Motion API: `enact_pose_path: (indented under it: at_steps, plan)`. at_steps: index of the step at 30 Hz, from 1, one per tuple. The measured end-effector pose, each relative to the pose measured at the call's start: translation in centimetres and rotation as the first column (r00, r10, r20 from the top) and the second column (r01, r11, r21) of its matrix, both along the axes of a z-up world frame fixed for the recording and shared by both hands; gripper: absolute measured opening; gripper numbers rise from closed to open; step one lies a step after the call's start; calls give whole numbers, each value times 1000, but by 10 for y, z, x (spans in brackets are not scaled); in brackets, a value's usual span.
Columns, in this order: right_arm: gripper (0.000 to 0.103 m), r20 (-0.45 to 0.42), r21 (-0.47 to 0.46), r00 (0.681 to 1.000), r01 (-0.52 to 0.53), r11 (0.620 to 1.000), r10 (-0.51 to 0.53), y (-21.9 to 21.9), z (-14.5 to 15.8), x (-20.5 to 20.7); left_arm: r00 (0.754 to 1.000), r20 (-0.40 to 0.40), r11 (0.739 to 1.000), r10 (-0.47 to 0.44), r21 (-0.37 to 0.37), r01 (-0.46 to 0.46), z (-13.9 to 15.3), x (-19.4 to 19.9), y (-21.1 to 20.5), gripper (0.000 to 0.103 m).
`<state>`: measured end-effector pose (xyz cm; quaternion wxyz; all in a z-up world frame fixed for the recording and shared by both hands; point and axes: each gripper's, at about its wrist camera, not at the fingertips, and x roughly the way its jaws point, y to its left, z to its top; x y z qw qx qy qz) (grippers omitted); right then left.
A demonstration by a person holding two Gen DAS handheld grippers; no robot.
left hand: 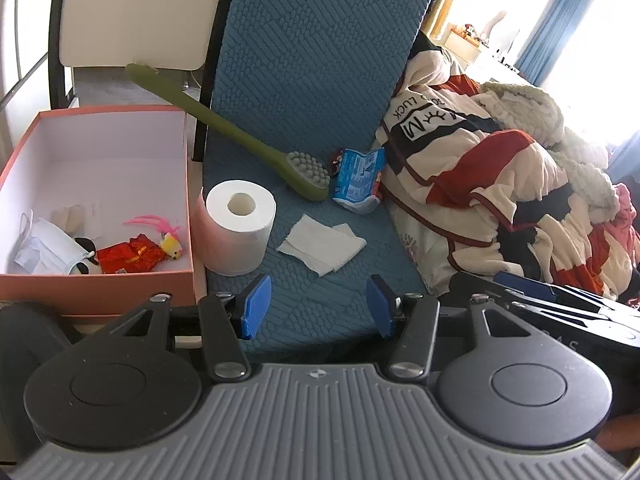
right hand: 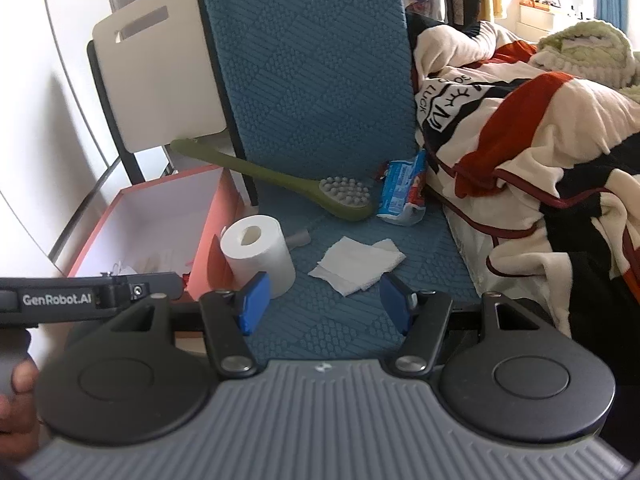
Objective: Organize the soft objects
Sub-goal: 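Withdraw both tools from the box back over the chair seat, then reach the left tool to the grey rubber cap while the right tool reaches the white tissue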
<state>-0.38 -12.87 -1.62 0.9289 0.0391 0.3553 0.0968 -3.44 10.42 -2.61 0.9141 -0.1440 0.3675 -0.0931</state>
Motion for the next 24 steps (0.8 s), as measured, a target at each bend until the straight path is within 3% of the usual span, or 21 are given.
enact_pose_path:
  at_steps: [14, 20, 24]
  plan:
    - [63, -80, 39, 997, 23, 999, -20, -21, -33, 31, 998, -57, 998, 1, 58, 3, -10, 40, -12, 59]
    - [63, -129, 44, 991, 29, 999, -23, -30, -54, 63, 995, -96, 990, 10, 141, 4, -22, 87, -18, 59]
    - [63, -166, 39, 986, 36, 999, -29, -37, -72, 89, 993, -122, 988, -3, 151, 21, -31, 128, -17, 59]
